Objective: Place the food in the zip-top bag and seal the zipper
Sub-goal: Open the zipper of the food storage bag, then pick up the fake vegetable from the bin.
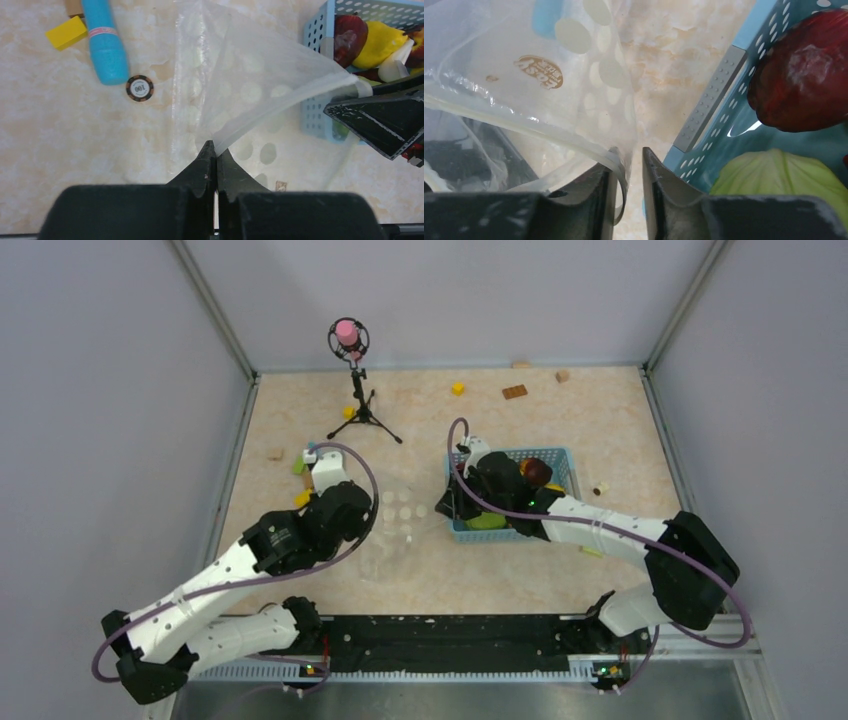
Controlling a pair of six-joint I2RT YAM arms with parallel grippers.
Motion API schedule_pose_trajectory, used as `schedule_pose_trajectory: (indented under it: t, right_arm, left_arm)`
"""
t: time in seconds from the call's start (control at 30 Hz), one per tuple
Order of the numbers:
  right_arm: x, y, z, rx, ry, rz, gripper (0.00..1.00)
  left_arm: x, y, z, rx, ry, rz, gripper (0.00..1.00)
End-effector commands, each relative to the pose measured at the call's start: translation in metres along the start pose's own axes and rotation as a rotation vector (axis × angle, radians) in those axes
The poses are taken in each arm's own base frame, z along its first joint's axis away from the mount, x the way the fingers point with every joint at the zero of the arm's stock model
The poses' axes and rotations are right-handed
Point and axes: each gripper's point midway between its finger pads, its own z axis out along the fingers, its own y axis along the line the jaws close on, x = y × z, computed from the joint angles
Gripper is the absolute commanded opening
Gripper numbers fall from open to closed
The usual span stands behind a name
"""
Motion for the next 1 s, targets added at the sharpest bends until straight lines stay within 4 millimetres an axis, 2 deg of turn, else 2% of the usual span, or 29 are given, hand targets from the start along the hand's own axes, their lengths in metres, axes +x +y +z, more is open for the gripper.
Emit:
schedule_pose_trajectory:
  t: [0.0, 0.1, 0.3, 0.4, 0.57, 0.6, 0.63, 0.8, 0.97]
  right_arm:
    - [-0.016, 0.016, 0.002, -0.060, -0.044, -0.115, 0.34]
    - [-0.024, 0.026, 0.002, -0.075, -0.036, -0.101, 0.50]
    - [-0.043, 0.040, -0.016, -0.098, -0.102, -0.063, 0.66]
    - [-0.047, 0.027, -0.030, -0.020, -0.140, -0.044, 0.73]
    - [-0.029, -0.018, -0.056, 0.194, -0.141, -0.017, 0.90]
    - [-0.022, -0.027, -0.060, 0.226, -0.136, -0.004, 0.91]
    - [-0.016, -0.032, -0.062, 0.242, -0.132, 0.010, 0.97]
    - [0.005, -0.050, -0.065, 0.319, -0.094, 0.074, 0.99]
    - [0.009, -0.072, -0.064, 0.438, -0.094, 0.088, 0.99]
  left_arm:
    - [-0.010, -0.047, 0.015, 0.166, -0.044, 0.017, 0.00]
    - [-0.016, -0.053, 0.026, 0.128, -0.050, 0.018, 0.00]
    - [-0.018, -0.058, 0.037, 0.095, -0.040, 0.027, 0.00]
    - [-0.019, -0.058, 0.038, 0.107, -0.042, 0.026, 0.00]
    - [-0.020, -0.058, 0.039, 0.127, -0.043, 0.024, 0.00]
    - [-0.021, -0.059, 0.039, 0.130, -0.044, 0.025, 0.00]
    - [-0.021, -0.059, 0.040, 0.132, -0.045, 0.025, 0.00]
    - [-0.020, -0.058, 0.041, 0.130, -0.039, 0.034, 0.00]
    - [-0.020, -0.059, 0.042, 0.128, -0.030, 0.049, 0.00]
